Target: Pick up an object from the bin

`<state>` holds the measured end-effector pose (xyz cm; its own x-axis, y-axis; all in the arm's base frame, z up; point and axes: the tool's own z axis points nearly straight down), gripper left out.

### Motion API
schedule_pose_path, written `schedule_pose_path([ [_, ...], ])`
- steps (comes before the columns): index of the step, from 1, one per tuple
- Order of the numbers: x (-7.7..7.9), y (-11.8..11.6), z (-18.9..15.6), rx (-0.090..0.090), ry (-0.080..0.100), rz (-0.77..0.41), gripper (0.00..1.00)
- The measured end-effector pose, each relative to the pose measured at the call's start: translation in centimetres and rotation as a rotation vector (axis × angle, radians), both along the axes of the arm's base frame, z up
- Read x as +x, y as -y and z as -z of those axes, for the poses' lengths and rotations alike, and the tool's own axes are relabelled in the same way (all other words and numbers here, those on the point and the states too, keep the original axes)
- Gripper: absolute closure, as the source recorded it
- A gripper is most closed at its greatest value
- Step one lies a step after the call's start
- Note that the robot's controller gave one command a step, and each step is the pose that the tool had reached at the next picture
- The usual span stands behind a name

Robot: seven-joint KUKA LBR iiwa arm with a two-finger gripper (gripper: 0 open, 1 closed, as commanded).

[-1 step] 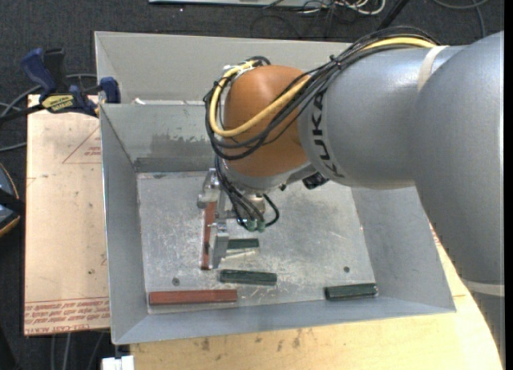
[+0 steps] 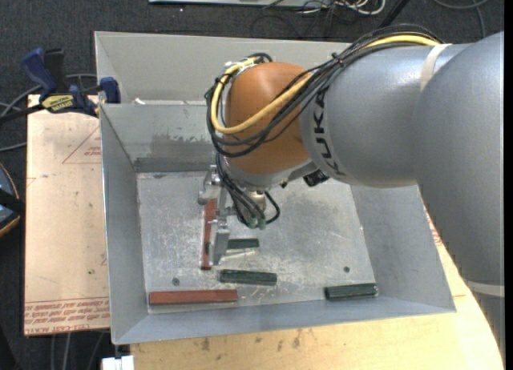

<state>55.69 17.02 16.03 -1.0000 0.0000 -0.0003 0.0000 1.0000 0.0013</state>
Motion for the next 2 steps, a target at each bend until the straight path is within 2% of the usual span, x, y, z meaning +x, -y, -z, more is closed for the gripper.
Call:
schedule_pose_path([
  [1, -1.9, 3.6, 0.7, 0.0, -0.001, 0.091, 0.0],
  [2, -2.4, 5.3, 3.3, -0.001, 0.0, -0.077, 0.0],
])
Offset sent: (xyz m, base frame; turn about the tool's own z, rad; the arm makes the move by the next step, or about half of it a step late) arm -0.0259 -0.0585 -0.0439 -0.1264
